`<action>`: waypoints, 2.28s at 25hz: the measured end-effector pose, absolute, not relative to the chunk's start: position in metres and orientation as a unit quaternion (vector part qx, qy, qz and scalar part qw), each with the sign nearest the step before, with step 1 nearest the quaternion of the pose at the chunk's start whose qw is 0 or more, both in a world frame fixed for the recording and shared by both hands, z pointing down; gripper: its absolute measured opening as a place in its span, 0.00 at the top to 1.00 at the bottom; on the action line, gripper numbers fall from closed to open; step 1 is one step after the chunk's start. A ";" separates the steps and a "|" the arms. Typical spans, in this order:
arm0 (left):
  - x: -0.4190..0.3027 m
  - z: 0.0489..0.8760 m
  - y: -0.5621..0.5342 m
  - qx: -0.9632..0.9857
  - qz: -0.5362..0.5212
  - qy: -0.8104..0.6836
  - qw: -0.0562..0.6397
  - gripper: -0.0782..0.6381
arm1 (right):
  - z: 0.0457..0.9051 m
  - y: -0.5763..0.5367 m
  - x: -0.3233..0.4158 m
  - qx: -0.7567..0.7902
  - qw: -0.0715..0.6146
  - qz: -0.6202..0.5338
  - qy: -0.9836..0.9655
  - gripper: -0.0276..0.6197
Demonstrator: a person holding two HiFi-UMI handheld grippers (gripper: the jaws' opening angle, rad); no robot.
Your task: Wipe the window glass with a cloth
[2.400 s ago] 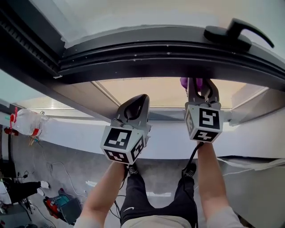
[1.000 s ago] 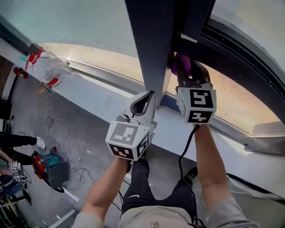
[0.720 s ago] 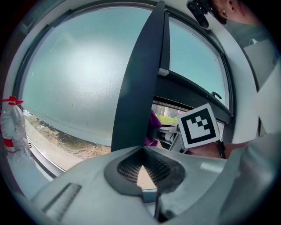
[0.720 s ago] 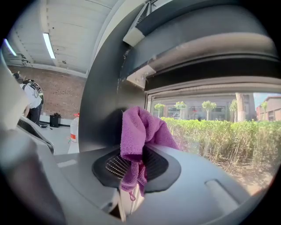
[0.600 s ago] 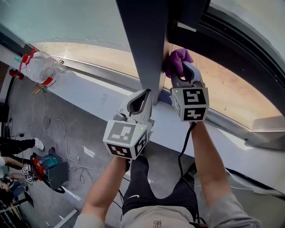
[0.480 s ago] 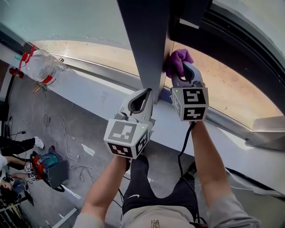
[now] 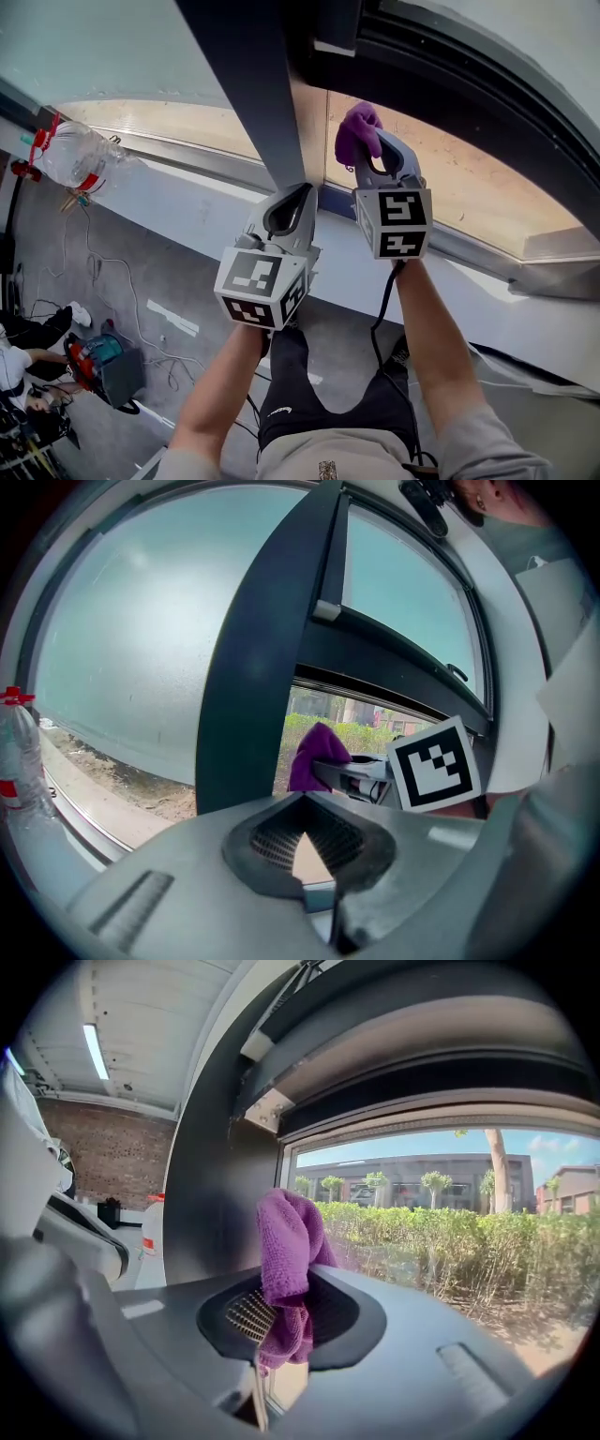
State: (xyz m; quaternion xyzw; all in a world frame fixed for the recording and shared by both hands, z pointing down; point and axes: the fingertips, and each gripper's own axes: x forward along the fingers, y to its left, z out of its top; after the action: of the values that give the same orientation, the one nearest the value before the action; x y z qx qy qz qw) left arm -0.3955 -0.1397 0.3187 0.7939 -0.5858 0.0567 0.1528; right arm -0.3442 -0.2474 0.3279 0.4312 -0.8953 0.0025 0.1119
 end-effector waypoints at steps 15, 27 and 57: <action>-0.286 0.303 -0.147 0.837 0.069 -0.524 0.142 0.89 | 0.322 -0.231 -0.198 0.506 0.114 0.022 -0.854 0.82; -0.178 0.308 -0.146 0.871 0.077 -0.465 0.139 0.89 | 0.321 -0.222 -0.068 0.569 0.121 0.018 -0.813 0.82; 0.066 0.330 -0.145 0.923 0.101 -0.345 0.134 0.89 | 0.329 -0.206 0.199 0.673 0.113 0.031 -0.730 0.82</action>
State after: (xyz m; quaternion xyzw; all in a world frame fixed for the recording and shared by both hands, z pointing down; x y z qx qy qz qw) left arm 0.0661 -0.1451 0.3298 0.9234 -0.3453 0.1010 0.1340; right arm 0.1988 -0.2059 0.3290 0.6734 -0.7299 0.0313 0.1134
